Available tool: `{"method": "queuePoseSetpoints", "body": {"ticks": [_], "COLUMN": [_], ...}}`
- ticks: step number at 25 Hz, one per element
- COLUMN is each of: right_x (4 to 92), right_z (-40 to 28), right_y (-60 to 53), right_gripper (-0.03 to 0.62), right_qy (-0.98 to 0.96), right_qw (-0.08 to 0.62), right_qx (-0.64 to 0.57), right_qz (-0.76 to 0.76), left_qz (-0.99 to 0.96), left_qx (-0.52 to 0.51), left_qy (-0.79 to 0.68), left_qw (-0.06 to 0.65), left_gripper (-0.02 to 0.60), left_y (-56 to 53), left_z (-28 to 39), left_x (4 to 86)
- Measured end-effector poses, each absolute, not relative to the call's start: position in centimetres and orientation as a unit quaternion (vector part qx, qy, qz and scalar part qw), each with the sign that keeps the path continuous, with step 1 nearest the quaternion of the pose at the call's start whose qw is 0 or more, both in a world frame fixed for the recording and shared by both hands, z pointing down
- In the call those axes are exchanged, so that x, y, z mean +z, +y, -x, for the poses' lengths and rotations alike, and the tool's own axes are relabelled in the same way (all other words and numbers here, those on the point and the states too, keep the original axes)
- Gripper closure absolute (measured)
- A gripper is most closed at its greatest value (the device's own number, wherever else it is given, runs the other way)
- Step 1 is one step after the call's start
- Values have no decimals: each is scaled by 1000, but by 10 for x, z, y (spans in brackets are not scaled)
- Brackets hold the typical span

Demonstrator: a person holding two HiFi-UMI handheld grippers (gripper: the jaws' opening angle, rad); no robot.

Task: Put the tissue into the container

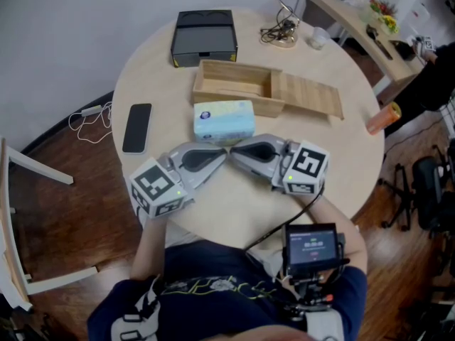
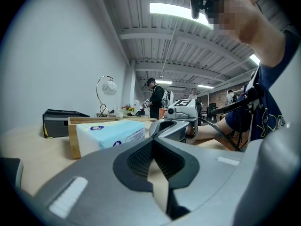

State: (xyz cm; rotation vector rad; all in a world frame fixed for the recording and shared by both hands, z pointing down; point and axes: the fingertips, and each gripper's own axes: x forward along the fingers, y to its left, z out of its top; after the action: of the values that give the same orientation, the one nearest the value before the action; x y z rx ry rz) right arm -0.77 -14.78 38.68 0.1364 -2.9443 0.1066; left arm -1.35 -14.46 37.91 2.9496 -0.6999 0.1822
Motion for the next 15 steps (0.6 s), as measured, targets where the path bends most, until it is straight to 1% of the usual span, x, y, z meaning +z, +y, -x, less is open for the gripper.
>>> {"method": "queuePoseSetpoints", "body": {"ticks": [15], "right_x": [386], "right_z": [8], "right_y": [-148], "right_gripper": [591], "right_qy": [-994], "right_qw": [94], "right_qx": [37], "right_qz": [-47], "left_qz": [-968], "left_qx": [67], "left_qy": [-237], "left_qw": [50], "left_gripper": [578], "left_y": [-147], "left_z": [15], "left_x": [379]}}
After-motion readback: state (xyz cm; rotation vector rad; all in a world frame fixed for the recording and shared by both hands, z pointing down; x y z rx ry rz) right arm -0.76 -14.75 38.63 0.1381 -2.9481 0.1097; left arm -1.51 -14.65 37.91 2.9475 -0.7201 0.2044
